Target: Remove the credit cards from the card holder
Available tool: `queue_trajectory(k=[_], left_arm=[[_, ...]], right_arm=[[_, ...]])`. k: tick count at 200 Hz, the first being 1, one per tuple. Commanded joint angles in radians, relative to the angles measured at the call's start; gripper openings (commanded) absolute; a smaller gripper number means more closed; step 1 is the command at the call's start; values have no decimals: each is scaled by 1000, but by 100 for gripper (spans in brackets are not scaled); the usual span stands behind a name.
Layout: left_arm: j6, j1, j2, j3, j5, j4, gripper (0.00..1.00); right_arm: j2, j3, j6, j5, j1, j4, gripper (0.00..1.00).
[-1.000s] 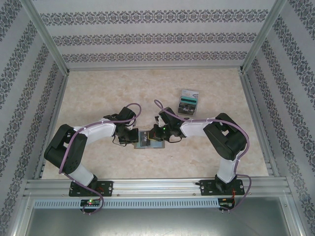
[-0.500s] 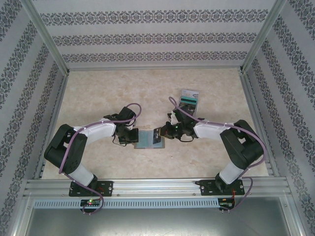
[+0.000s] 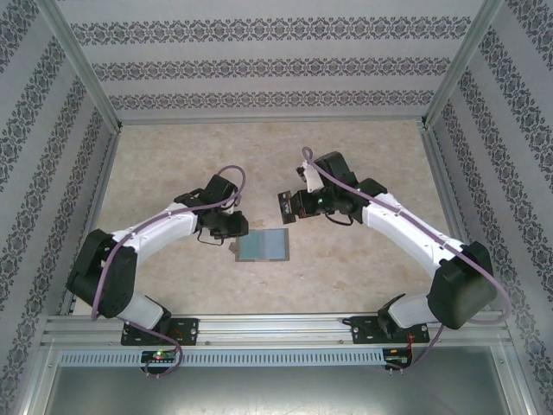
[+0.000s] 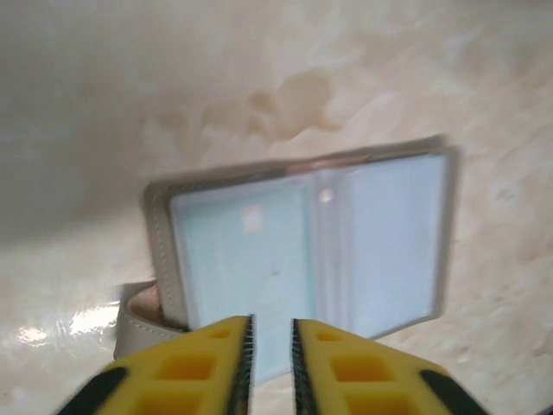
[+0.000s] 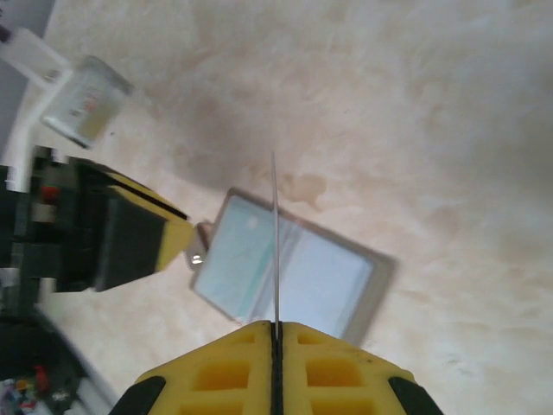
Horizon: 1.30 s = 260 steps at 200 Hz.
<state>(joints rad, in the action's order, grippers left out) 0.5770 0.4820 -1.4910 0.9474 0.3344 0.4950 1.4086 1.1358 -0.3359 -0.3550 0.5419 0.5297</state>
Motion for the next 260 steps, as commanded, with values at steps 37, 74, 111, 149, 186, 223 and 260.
queue_trajectory(k=[37,74,111,149,186,223,260], left_arm=[[-27,-11,171,57,-117,24,98],[-62,-10,258,42,-181,9,100],[-67,-10,286,31,-206,-7,100],[-78,-10,286,42,-220,19,100],[-73,-12,292,30,-231,32,100],[-76,-13,293,30,-238,34,100],[-80,-19,284,36,-235,35,100]], right_arm=[[-61,109,532,314,-54,215,0],[-15,169,853,491,-65,230,0],[83,207,1075,621,-59,177,0],[182,211,1186,700,-66,121,0],[265,203,1170,682,-105,66,0],[314,213,1143,628,-126,65,0],[359,213,1113,590,-131,77,0]])
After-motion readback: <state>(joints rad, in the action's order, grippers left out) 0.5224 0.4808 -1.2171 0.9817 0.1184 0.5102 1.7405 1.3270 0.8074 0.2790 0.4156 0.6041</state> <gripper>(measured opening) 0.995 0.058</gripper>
